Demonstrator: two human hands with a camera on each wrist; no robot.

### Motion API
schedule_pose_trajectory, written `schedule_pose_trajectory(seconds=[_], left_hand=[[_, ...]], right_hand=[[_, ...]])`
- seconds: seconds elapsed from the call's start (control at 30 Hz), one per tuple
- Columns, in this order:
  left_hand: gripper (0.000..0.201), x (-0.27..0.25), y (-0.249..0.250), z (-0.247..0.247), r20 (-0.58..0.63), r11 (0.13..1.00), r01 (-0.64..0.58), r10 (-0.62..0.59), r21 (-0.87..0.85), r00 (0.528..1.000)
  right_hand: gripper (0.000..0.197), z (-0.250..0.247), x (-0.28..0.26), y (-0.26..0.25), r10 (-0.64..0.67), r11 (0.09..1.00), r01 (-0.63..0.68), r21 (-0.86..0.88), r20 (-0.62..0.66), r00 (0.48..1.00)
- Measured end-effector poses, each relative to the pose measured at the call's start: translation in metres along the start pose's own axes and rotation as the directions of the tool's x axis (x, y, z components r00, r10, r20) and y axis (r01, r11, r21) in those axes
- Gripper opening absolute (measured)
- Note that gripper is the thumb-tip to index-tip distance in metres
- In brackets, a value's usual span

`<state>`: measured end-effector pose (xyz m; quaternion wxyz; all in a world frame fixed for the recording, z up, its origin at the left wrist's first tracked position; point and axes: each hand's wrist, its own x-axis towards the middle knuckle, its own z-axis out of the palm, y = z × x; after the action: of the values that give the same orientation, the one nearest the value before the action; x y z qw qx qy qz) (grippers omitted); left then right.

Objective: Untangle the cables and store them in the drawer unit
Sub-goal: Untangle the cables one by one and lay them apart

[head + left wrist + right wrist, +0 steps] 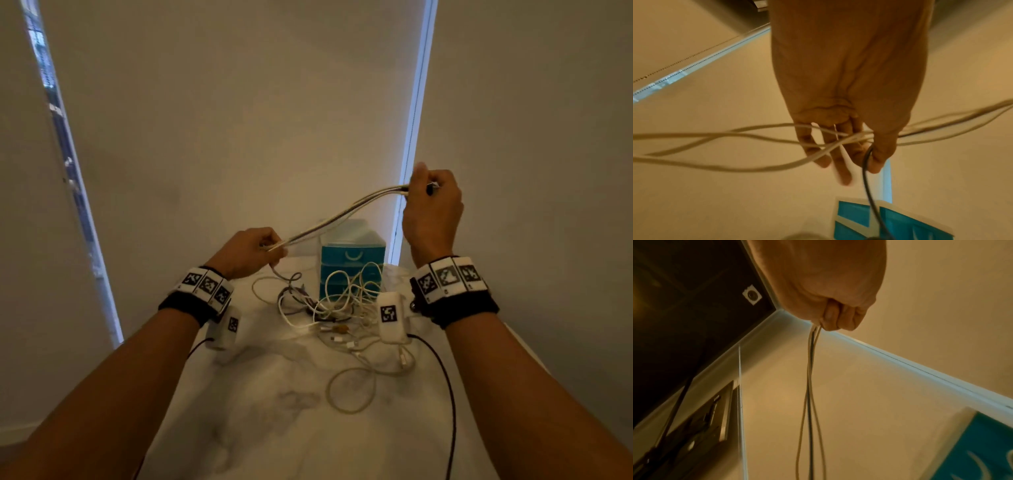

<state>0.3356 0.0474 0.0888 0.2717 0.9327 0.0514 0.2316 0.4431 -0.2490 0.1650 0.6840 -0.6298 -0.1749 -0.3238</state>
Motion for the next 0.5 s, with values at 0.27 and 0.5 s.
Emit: schedule_pose_trajectory(seconds=[0.27,0.5], left_hand=[[0.035,0.009,0.012,0.013,0.064,0.863,0.200,-0.193,-0.464,0.979],[0.021,0.018,0.024,0.007,0.008,0.694,0.143,-0.194,-0.706,0.981]], right_hand=[[0.039,-0.015,-0.003,0.008,0.129,0.983,-0.123,0.139,-0.036,0.991],[0.032,-0.026,-0.009,0.088,0.621,0.746,-0.649,0.152,0.194,0.759]])
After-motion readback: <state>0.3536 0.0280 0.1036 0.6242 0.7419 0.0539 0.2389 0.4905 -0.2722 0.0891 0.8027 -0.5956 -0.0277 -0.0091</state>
